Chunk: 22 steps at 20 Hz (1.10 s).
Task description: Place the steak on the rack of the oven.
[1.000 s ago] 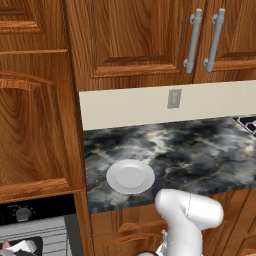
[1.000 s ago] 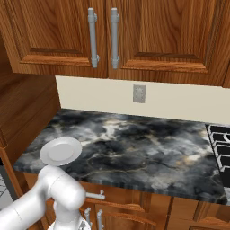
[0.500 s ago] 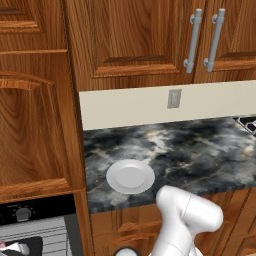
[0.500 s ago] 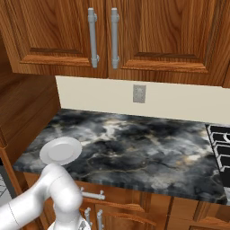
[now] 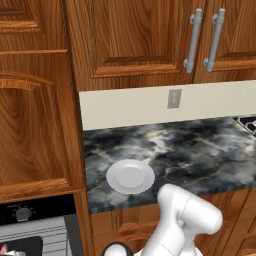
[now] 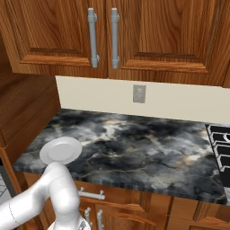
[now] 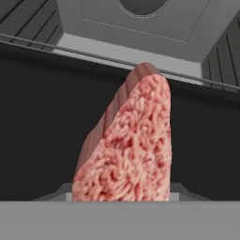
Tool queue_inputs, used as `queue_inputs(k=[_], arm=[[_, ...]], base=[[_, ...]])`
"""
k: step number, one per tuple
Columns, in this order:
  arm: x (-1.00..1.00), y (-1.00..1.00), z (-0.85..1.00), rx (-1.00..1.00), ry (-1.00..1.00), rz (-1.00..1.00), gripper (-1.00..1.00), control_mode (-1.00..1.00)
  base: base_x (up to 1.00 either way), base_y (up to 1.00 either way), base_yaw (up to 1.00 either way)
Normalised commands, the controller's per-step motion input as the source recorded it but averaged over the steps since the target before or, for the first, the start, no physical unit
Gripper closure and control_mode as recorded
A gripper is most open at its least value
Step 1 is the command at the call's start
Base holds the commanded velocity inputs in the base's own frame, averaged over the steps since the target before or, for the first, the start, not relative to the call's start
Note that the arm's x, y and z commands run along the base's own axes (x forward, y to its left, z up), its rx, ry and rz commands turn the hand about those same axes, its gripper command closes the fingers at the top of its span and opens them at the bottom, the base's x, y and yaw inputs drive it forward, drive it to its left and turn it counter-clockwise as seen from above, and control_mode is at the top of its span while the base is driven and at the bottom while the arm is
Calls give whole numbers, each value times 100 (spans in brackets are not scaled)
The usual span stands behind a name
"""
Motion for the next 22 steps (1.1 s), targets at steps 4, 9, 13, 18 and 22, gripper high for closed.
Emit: queue_inputs(k=[4,9,13,18,22], arm=[[5,0,-24,0,2,-11,100,-100],[2,0,-20,0,8,-8,100,-100],[0,0,-20,0,0,-4,100,-100],[-4,0,-7,0,0,-1,-100,-100],[-2,0,0,0,0,0,-100,-100]], base=[[0,0,0],[0,0,0],[0,0,0],[0,0,0],[0,0,0]])
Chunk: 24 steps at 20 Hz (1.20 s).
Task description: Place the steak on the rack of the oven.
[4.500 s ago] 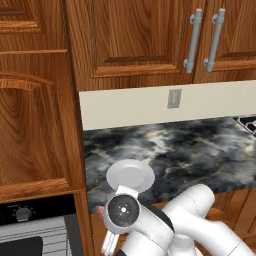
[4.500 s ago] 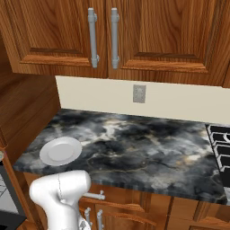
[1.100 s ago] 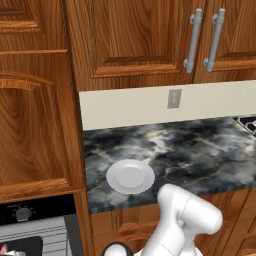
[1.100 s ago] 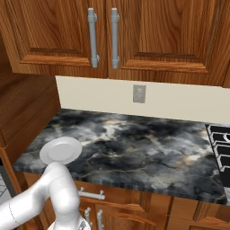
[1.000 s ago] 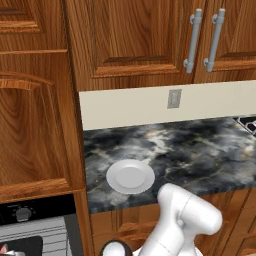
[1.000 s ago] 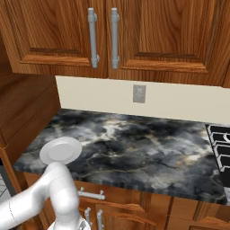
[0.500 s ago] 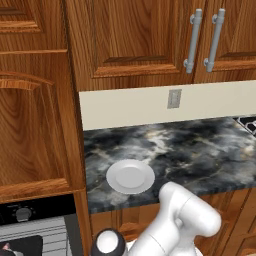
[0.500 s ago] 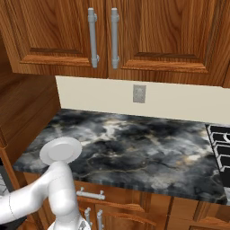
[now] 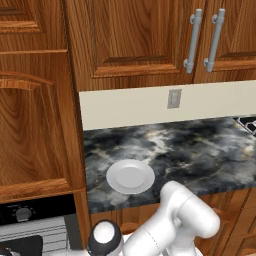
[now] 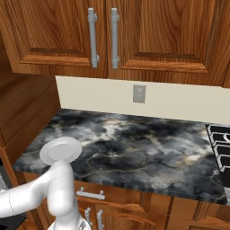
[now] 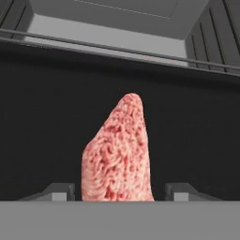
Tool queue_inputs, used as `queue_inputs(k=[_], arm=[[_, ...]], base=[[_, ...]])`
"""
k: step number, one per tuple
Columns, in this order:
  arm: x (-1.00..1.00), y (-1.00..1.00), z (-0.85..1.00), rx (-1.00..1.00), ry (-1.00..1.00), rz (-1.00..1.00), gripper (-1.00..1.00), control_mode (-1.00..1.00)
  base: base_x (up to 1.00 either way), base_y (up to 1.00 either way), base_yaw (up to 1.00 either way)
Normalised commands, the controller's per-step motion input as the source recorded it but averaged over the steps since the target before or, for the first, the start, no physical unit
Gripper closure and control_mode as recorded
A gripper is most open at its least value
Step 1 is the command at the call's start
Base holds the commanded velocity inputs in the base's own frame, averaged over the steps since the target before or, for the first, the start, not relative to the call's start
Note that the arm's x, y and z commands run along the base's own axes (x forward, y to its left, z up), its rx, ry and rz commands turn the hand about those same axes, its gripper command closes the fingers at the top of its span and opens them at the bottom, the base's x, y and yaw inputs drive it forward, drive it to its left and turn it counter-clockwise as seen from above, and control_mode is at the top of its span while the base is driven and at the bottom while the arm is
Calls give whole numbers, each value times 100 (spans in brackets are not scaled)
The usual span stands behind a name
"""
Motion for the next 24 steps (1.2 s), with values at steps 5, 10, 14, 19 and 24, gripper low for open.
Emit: queue_inputs(k=[5,10,14,19,24], arm=[[0,0,0,0,0,0,-100,-100],[-14,0,5,0,0,0,-100,-100],[-44,0,23,0,-1,0,-100,-100],[-42,-31,44,9,0,0,-100,-100],[-41,-68,43,24,0,-3,-100,-100]], base=[[0,0,0],[0,0,0],[0,0,0],[0,0,0],[0,0,0]])
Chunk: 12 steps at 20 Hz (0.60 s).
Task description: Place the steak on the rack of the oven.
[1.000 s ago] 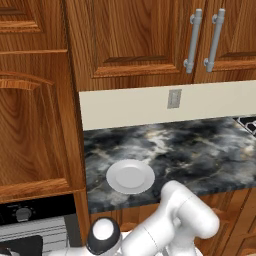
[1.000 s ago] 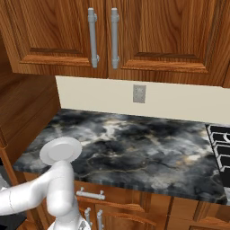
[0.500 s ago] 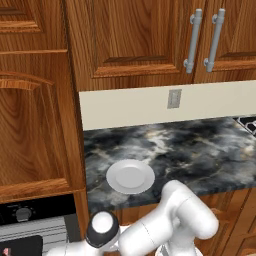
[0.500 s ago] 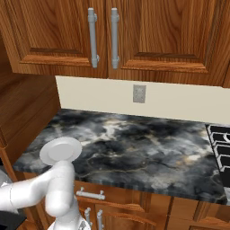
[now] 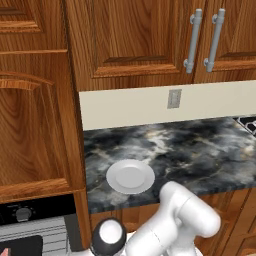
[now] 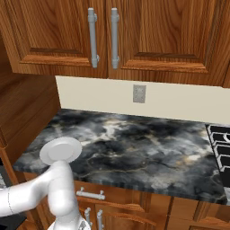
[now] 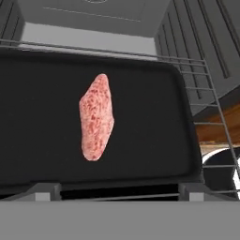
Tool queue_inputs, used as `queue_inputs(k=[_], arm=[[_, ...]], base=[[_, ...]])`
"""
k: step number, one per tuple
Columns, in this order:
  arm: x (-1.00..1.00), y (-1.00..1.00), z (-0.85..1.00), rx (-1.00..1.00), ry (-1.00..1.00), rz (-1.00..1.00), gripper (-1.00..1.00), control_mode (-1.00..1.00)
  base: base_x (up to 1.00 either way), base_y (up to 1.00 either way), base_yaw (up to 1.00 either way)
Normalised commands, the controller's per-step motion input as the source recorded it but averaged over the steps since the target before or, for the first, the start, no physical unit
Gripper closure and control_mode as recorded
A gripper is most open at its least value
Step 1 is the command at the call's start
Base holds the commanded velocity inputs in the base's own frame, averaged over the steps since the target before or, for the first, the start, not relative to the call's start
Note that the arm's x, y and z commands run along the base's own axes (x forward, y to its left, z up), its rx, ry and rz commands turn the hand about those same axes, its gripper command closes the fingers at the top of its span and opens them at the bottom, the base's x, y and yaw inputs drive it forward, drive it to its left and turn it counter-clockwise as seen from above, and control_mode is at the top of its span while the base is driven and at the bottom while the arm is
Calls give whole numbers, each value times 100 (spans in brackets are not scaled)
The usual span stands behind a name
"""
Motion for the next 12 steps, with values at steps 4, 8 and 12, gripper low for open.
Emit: queue_inputs(k=[4,8,12], arm=[[-23,-93,31,30,0,-14,-100,-100],[-15,-94,11,31,1,-14,-100,-100],[-12,-92,5,30,4,-12,-100,-100]], base=[[0,0,0],[0,0,0],[0,0,0]])
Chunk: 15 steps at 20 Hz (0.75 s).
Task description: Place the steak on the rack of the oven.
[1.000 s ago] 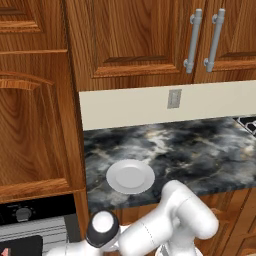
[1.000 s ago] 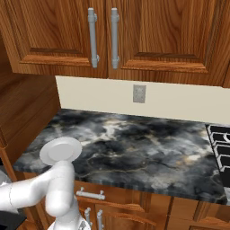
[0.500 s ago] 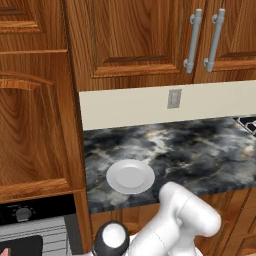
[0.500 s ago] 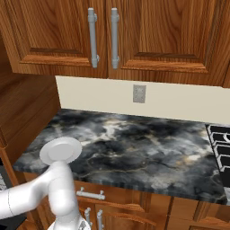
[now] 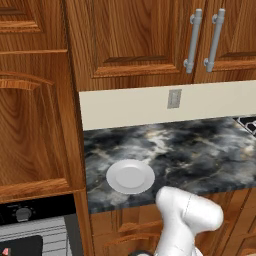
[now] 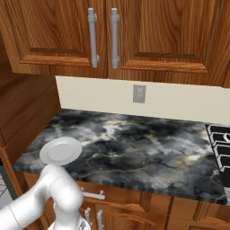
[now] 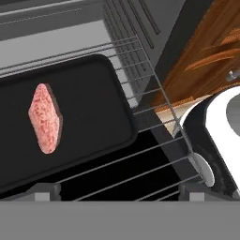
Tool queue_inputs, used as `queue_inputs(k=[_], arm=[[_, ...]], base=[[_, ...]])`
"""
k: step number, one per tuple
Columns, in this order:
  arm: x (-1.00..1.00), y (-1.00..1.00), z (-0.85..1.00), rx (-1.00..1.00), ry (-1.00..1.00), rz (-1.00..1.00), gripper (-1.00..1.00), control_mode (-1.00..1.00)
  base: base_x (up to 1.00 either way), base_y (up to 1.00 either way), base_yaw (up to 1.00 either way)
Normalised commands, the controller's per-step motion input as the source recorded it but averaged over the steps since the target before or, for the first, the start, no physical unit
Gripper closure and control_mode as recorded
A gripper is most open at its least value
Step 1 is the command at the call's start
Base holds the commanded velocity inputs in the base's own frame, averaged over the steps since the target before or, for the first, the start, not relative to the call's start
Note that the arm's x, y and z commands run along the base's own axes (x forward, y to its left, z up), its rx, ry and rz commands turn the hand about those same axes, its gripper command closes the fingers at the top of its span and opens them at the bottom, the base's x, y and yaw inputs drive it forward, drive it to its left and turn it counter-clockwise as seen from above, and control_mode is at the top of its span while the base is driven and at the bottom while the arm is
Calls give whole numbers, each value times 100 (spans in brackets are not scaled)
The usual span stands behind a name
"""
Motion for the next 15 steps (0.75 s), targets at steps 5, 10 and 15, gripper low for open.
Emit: queue_inputs(k=[5,10,15], arm=[[-21,-81,4,24,1,-6,-100,-100],[-15,-53,16,12,5,1,-100,-100],[-12,-31,27,1,6,10,-100,-100]], base=[[0,0,0],[0,0,0],[0,0,0]])
